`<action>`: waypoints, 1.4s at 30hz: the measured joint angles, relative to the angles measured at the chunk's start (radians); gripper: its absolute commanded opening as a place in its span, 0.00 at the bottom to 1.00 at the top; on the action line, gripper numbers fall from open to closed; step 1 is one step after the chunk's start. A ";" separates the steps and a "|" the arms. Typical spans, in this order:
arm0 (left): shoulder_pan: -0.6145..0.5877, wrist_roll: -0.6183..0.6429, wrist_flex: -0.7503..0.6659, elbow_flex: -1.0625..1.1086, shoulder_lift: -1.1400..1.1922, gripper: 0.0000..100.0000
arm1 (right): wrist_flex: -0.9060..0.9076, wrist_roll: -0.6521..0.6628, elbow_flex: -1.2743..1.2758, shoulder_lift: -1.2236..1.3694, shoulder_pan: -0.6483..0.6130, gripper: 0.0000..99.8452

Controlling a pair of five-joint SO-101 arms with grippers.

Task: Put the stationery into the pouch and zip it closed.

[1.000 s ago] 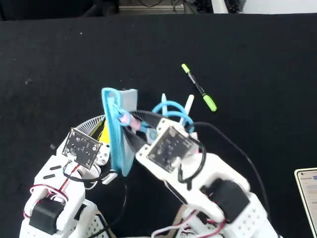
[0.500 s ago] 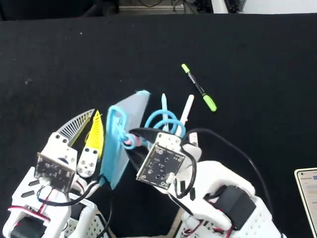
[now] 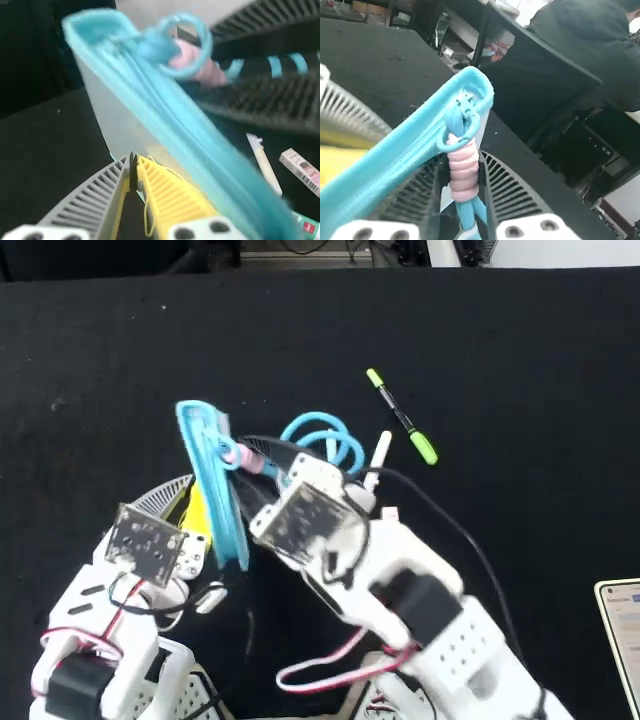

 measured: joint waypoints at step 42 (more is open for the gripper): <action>-0.015 -0.021 0.055 0.066 0.000 0.04 | 0.193 -0.143 -0.123 0.127 0.009 0.01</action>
